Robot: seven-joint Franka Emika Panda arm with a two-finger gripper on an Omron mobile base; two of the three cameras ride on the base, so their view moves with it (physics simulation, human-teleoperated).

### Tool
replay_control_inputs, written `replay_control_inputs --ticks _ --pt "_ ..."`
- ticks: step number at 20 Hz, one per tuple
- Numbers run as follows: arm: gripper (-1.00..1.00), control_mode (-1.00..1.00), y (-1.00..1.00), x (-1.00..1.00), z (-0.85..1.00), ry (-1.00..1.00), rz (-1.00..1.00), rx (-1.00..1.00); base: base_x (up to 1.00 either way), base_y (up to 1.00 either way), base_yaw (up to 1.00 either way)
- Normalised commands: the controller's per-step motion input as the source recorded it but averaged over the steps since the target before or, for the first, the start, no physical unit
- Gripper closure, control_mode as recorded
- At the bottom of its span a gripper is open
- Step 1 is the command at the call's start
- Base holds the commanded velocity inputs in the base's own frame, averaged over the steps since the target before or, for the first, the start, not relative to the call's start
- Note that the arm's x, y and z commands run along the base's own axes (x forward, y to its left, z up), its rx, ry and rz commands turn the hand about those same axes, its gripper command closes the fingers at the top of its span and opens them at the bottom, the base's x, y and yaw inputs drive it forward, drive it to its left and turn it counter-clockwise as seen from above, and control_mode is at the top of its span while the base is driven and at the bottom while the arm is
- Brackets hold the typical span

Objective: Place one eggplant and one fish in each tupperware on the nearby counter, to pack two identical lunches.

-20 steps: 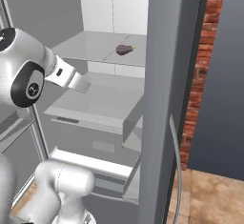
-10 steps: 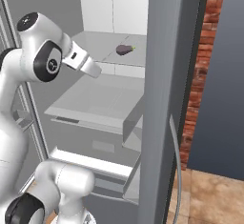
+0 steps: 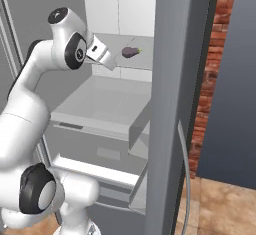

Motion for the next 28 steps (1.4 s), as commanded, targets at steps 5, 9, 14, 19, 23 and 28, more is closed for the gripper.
replay_control_inputs --ticks 5,9,14,19,23,28 --pt "-1.00 -1.00 -0.05 0.75 0.00 0.01 0.00 0.02 0.00 0.00 0.00" --pt "-1.00 -1.00 -0.12 0.66 0.00 0.00 0.00 0.00 0.00 0.00 0.00" --pt "-1.00 -1.00 -0.16 0.66 -0.01 0.00 0.00 0.00 0.00 0.00 0.00" --pt "-1.00 -1.00 -0.20 0.59 -0.11 0.00 0.00 0.00 0.00 0.00 0.00" --pt "-1.00 -1.00 -0.19 0.57 -0.15 0.00 0.00 0.00 0.00 0.00 0.00" --pt "-1.00 -1.00 -0.17 0.58 -0.14 0.00 0.00 0.00 0.00 0.00 0.00"
